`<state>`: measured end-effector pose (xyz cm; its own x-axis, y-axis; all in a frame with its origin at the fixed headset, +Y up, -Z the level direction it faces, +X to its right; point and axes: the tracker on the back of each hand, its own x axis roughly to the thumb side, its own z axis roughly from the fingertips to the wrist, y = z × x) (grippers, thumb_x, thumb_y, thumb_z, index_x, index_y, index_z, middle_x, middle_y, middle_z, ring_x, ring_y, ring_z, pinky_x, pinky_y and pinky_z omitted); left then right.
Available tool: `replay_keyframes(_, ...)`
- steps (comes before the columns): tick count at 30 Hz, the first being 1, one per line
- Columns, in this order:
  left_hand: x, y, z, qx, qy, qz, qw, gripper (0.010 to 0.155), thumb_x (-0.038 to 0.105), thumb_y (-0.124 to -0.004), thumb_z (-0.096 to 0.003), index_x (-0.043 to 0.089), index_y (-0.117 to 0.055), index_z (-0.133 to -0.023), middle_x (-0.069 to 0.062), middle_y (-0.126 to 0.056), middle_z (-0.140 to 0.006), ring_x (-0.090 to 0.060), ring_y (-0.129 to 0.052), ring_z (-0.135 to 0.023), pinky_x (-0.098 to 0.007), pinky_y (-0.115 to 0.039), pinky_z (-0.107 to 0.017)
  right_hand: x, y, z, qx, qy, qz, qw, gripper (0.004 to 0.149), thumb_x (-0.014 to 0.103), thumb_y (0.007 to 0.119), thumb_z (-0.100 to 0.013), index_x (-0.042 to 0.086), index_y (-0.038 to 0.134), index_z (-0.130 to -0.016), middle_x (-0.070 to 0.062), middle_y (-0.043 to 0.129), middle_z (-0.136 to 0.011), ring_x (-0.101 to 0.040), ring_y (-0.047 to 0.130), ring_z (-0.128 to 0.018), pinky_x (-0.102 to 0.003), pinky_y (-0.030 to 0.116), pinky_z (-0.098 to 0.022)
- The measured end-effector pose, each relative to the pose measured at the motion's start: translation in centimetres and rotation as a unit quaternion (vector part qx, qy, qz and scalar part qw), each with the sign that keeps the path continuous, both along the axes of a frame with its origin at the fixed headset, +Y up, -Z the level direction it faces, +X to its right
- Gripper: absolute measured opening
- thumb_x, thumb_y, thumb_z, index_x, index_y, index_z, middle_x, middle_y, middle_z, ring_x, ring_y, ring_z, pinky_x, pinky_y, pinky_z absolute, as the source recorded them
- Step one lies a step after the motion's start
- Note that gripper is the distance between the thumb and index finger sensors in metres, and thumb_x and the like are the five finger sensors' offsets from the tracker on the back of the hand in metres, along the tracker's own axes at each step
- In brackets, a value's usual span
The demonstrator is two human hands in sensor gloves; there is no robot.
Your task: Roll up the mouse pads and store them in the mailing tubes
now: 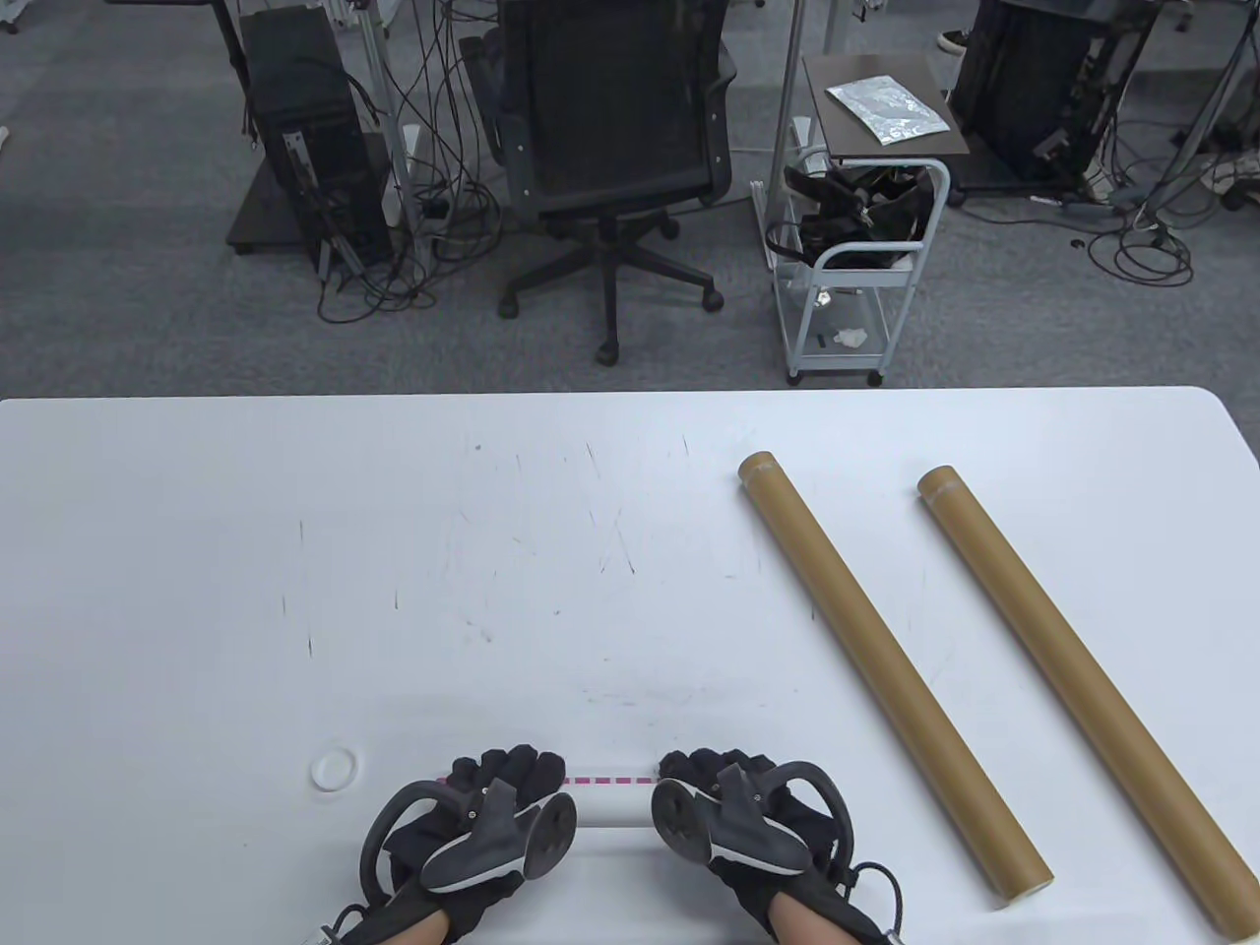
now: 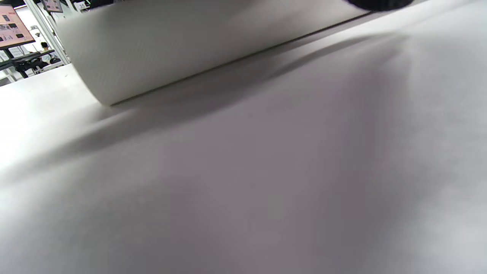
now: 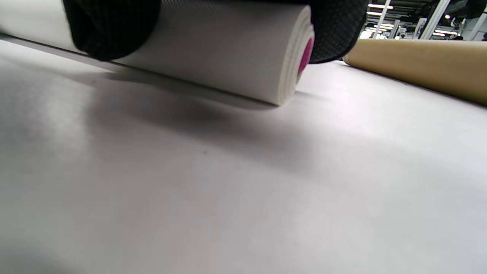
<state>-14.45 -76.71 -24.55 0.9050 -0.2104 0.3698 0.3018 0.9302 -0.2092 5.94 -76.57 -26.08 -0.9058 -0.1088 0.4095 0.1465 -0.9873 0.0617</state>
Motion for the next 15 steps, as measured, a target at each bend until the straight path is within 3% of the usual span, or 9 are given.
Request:
replay_keyframes(9,0.13,0.57,0.47,-0.002,-0.013,0.009,1.0,0.07,0.054,-0.067,-0.0384,0.03,-0.055,-0.103,0.0,-0.07,-0.108,-0.025,-0.078,-0.099,-0.043,-0.073,-0.072,-0.04,0.2,0.22,-0.022,0.011,-0.01,1.0,0.061,0.043,0.079,-0.039,0.026,0.069,-0.096,-0.002,0.079,-0.096,-0.031,0.082,-0.083,-0.052,0.069,-0.065)
replay_keyframes(11,0.21,0.64,0.57,-0.009,-0.017,0.009,1.0,0.07,0.055,-0.068,-0.0377,0.029,-0.057,-0.102,0.0,-0.073,-0.106,-0.025,-0.081,-0.097,-0.043,-0.074,-0.071,-0.02,0.31,0.2,-0.049,0.014,-0.009,0.999,0.061,0.043,0.079,-0.039,0.025,0.069,-0.096,-0.003,0.078,-0.096,-0.032,0.08,-0.084,-0.054,0.067,-0.066)
replay_keyframes(15,0.28,0.57,0.5,-0.006,-0.018,0.002,1.0,0.07,0.054,-0.071,-0.037,0.03,-0.057,-0.101,0.001,-0.073,-0.105,-0.024,-0.082,-0.097,-0.042,-0.075,-0.071,0.1,0.34,0.2,-0.048,0.012,-0.012,0.999,0.061,0.044,0.079,-0.039,0.025,0.069,-0.096,-0.004,0.076,-0.096,-0.033,0.079,-0.084,-0.055,0.065,-0.067)
